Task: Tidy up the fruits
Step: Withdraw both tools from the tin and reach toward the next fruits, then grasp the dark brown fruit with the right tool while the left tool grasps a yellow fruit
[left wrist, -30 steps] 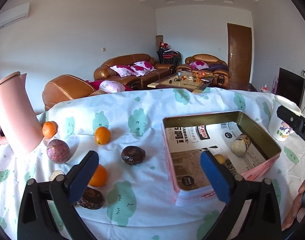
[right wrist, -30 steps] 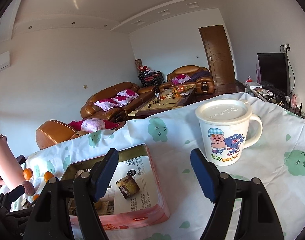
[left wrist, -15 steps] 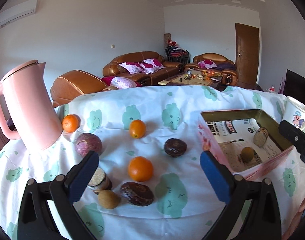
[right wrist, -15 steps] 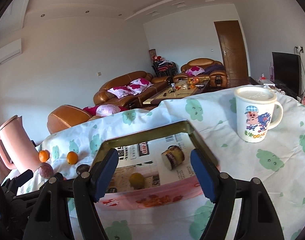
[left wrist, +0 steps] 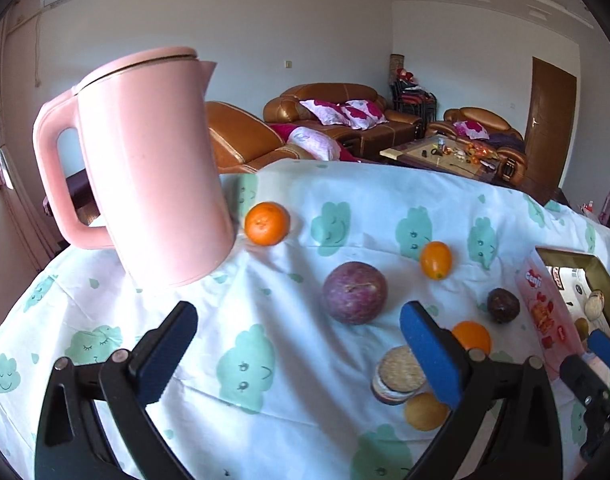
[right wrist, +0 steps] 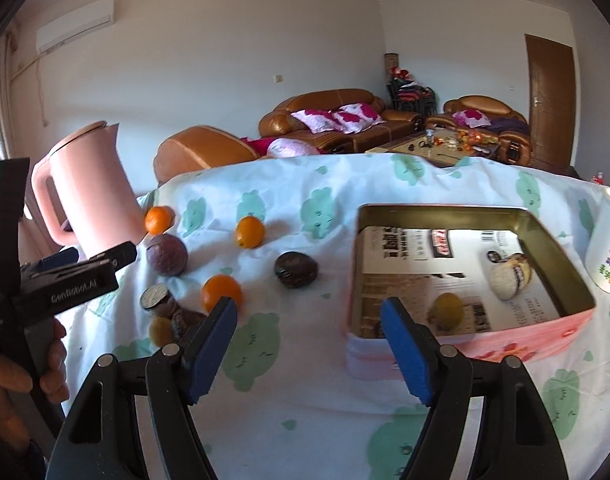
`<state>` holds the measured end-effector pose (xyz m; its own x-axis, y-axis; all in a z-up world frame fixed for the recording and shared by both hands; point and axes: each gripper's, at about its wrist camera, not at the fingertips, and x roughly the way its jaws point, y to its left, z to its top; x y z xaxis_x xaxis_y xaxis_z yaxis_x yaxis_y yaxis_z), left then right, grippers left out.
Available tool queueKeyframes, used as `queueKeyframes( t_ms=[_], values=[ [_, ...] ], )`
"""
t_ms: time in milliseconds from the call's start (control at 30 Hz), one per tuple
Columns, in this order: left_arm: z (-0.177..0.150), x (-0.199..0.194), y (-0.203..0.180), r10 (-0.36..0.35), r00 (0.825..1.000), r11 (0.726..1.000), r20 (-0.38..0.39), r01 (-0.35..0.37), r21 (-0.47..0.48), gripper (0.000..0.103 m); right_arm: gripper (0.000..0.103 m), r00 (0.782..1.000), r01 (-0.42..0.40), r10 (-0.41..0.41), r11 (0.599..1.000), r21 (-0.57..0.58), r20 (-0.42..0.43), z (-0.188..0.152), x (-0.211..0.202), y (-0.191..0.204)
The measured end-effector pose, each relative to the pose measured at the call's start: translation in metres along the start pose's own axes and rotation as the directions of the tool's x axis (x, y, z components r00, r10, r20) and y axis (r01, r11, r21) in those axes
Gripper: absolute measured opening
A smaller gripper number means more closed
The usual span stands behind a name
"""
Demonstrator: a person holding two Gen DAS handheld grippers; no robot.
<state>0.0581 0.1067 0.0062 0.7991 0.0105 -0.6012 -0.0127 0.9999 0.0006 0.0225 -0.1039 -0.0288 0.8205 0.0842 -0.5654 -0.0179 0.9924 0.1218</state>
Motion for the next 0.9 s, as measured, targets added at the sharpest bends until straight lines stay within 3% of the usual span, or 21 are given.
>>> queueKeyframes(
  t_ms=[100,200,300,433,567,733,833,900],
  values=[
    [0.002,0.001,0.015,0.003,1.0,0.999,-0.008,-0.003,-0.033,0.103,0.074,1.0,-0.022,0.021,0.997,-0.075,-0.02,0.001,0.008,0.022],
    [0.002,0.001,0.021,0.005,1.0,0.999,-0.013,-0.006,-0.034,0.103,0.058,0.993,-0.091,0.08,0.988,-0.126,-0.087,-0.003,0.02,0.042],
    [0.002,0.001,0.021,0.002,1.0,1.0,-0.03,-0.002,-0.014,0.103,0.056,0.986,-0.119,0.096,0.977,-0.175,-0.136,-0.005,0.029,0.058],
    [0.0,0.0,0.012,-0.048,0.997,0.998,-0.057,0.049,0.025,0.102,0.049,0.974,-0.141,0.106,0.975,-0.171,-0.201,-0.002,0.05,0.066],
    [-0.003,-0.005,0.004,-0.088,0.993,0.994,-0.072,0.093,0.059,0.098,0.04,0.945,-0.166,0.113,0.974,-0.152,-0.307,-0.004,0.073,0.069],
    [-0.008,-0.006,-0.009,-0.145,0.983,0.984,-0.114,0.156,0.088,0.098,0.036,0.943,-0.199,0.172,0.977,-0.071,-0.284,-0.004,0.067,0.053],
    [-0.013,-0.008,-0.016,-0.166,0.978,0.978,-0.129,0.18,0.107,0.096,0.036,0.955,-0.197,0.183,0.98,-0.038,-0.233,-0.004,0.053,0.04],
    [-0.017,-0.007,-0.02,-0.191,0.969,0.973,-0.154,0.208,0.103,0.09,0.036,0.968,-0.192,0.182,0.981,-0.039,-0.175,-0.002,0.038,0.033]
  ],
)
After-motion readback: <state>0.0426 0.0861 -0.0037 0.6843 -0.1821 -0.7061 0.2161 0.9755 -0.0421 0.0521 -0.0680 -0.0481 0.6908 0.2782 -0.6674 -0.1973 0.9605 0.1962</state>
